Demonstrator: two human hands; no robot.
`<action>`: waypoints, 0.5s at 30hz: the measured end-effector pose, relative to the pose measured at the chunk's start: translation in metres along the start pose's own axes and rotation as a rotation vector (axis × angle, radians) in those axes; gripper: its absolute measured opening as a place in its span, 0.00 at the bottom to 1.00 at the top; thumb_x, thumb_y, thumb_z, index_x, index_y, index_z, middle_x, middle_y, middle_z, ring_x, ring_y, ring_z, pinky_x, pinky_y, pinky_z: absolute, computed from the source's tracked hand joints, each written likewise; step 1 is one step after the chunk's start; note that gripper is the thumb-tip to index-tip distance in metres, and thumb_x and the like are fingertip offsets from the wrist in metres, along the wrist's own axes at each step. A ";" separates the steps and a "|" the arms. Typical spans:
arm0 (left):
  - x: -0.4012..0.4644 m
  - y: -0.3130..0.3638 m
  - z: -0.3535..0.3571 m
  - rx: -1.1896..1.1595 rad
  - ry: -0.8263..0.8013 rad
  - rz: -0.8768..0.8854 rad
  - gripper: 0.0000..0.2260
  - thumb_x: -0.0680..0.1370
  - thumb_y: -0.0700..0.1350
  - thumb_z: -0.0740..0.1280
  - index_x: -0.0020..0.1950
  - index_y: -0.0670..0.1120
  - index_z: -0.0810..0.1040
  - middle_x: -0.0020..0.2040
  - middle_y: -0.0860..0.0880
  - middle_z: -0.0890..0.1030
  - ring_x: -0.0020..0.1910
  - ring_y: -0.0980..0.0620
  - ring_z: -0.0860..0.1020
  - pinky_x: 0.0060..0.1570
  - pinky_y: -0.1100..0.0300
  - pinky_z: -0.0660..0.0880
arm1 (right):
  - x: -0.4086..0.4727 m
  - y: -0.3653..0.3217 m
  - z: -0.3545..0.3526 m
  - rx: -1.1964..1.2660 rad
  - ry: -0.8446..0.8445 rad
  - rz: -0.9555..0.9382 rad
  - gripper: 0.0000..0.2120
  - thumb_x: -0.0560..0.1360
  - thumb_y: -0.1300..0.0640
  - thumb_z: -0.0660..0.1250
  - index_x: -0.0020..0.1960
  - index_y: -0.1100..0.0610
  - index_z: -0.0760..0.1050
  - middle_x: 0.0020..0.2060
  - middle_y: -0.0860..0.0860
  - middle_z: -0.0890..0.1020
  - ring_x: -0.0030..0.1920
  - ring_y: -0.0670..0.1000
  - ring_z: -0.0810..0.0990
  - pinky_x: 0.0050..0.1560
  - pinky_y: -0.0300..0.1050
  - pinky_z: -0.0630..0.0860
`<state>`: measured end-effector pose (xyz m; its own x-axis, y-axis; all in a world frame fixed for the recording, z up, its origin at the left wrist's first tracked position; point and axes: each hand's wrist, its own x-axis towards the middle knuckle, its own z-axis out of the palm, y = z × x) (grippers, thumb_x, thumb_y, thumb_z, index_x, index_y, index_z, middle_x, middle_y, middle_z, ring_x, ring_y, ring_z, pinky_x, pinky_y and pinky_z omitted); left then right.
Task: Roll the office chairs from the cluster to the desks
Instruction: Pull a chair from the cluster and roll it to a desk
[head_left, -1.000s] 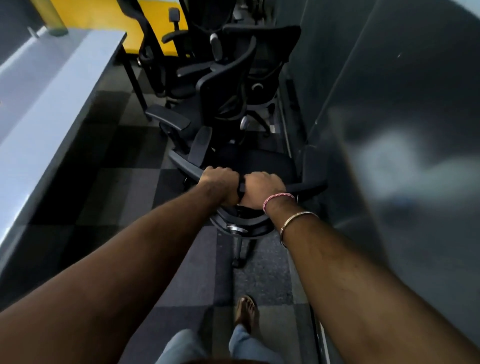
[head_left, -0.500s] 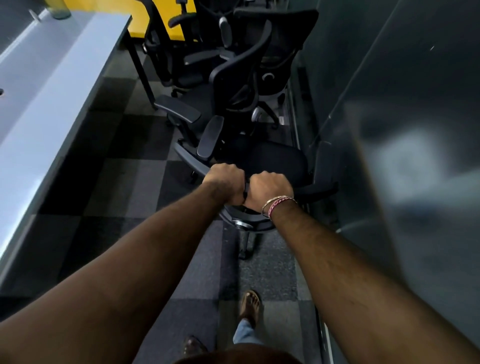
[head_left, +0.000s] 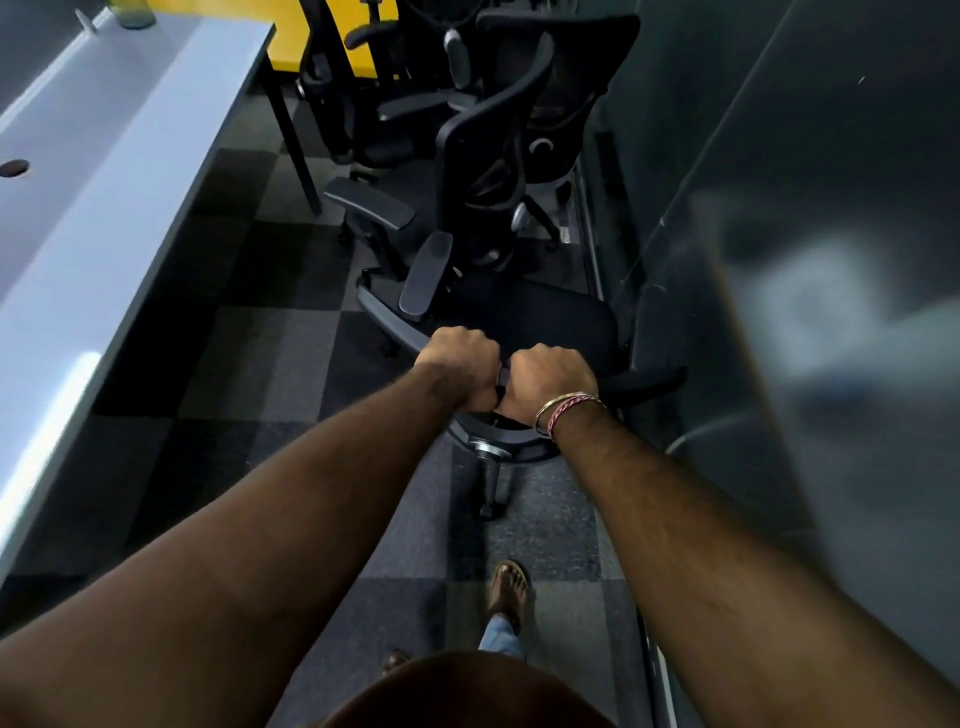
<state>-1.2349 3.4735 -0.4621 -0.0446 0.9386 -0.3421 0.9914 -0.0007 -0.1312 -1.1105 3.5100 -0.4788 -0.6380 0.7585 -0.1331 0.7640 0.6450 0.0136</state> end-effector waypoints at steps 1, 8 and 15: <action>-0.007 0.000 0.003 -0.001 -0.004 0.000 0.13 0.78 0.55 0.67 0.39 0.50 0.72 0.36 0.51 0.73 0.40 0.49 0.77 0.41 0.54 0.73 | -0.006 -0.005 0.001 -0.006 0.001 -0.003 0.17 0.70 0.37 0.66 0.39 0.51 0.75 0.38 0.51 0.82 0.40 0.56 0.82 0.36 0.46 0.70; -0.058 0.007 0.021 0.013 -0.006 0.012 0.12 0.78 0.55 0.67 0.39 0.50 0.71 0.37 0.51 0.75 0.40 0.50 0.77 0.41 0.54 0.73 | -0.052 -0.033 0.006 -0.015 0.006 -0.022 0.19 0.69 0.35 0.65 0.38 0.51 0.74 0.35 0.49 0.80 0.37 0.54 0.81 0.35 0.45 0.70; -0.099 0.017 0.036 -0.009 -0.030 -0.067 0.12 0.78 0.55 0.68 0.39 0.50 0.72 0.37 0.51 0.75 0.40 0.50 0.77 0.41 0.54 0.73 | -0.084 -0.050 0.011 -0.054 0.045 -0.112 0.17 0.69 0.36 0.65 0.39 0.51 0.78 0.34 0.49 0.81 0.36 0.54 0.81 0.34 0.45 0.69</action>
<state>-1.2177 3.3679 -0.4636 -0.1143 0.9257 -0.3606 0.9871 0.0649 -0.1461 -1.0944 3.4133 -0.4792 -0.7237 0.6839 -0.0924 0.6822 0.7292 0.0545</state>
